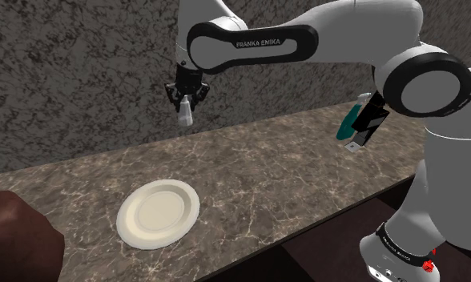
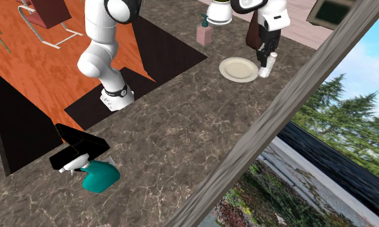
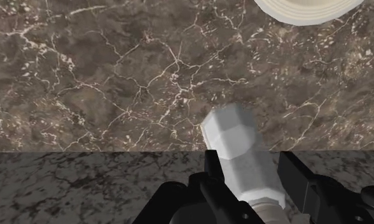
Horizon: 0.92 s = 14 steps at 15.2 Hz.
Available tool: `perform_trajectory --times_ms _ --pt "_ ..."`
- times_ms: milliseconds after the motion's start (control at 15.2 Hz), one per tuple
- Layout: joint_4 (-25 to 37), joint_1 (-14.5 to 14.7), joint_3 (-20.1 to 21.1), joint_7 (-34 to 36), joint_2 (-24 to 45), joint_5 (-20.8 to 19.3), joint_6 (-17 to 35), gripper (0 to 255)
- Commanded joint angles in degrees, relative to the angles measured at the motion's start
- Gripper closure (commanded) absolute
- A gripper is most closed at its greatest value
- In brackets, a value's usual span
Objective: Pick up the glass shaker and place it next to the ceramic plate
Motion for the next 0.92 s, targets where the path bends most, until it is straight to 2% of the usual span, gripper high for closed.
perform_trajectory --times_ms 0,264,330,858 --pt "5.2 1.9 0.3 2.1 3.3 -0.8 -2.0 255" --pt "20.0 5.8 0.5 5.4 12.3 -2.2 -8.1 255" --pt "29.0 7.4 0.4 6.2 17.6 -2.6 -12.0 255" --pt "17.4 7.0 0.4 7.1 14.4 -2.8 -3.5 255"
